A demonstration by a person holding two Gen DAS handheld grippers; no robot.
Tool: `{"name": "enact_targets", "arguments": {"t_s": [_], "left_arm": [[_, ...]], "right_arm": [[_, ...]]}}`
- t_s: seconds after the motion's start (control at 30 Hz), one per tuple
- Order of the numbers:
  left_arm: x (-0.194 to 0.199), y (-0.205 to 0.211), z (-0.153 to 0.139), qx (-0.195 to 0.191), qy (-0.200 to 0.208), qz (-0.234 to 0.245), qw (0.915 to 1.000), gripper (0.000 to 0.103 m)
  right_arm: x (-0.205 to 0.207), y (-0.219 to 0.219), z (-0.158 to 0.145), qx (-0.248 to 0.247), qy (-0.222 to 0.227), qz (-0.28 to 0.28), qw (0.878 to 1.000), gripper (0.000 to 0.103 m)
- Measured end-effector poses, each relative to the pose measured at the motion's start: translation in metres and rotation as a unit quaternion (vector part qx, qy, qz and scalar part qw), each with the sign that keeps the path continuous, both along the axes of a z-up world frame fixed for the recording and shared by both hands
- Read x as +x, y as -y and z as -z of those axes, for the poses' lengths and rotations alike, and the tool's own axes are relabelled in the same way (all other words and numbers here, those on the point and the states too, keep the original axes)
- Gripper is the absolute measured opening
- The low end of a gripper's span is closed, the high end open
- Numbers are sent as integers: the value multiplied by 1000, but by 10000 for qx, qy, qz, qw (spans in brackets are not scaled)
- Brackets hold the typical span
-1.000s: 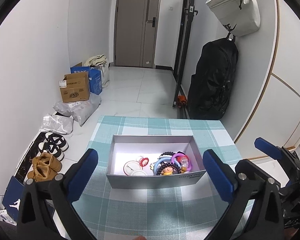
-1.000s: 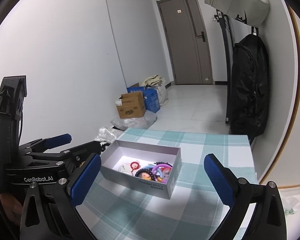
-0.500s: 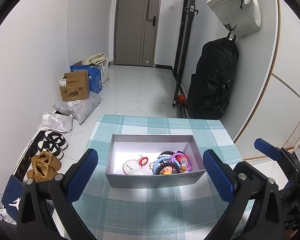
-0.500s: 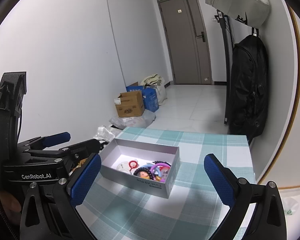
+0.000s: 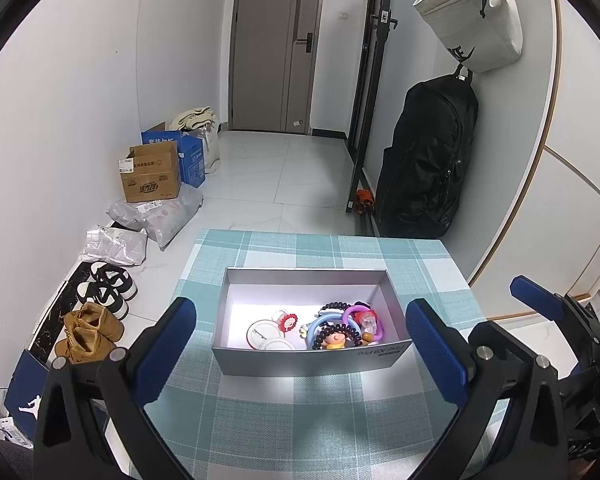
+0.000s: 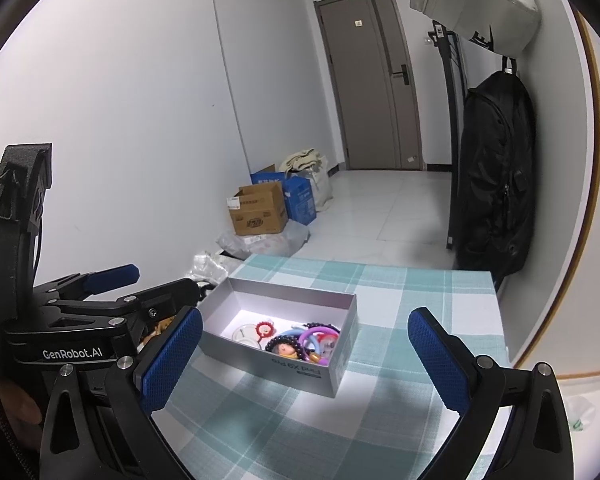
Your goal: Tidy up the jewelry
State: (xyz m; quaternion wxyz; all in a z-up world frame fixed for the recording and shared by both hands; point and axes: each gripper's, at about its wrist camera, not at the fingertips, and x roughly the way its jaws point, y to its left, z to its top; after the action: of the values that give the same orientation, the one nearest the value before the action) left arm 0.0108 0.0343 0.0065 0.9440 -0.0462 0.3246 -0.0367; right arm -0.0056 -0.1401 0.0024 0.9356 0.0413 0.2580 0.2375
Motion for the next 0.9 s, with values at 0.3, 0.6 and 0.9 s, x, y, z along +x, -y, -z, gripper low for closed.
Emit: {"name": "enact_targets", "arguments": {"t_s": [0.3,0.6,0.9], "left_arm": [[0,0,0,2,-3,2,10000,102],[1,1,2,19,-2,21,10000,102],[1,2,3,14,-6,11,10000,102]], "right_arm": [[1,1,-1,-13,-2,25,10000,103],[1,1,0,-41,-18,58,10000,103],[2,6,0,-29,-28,192,9998,103]]}}
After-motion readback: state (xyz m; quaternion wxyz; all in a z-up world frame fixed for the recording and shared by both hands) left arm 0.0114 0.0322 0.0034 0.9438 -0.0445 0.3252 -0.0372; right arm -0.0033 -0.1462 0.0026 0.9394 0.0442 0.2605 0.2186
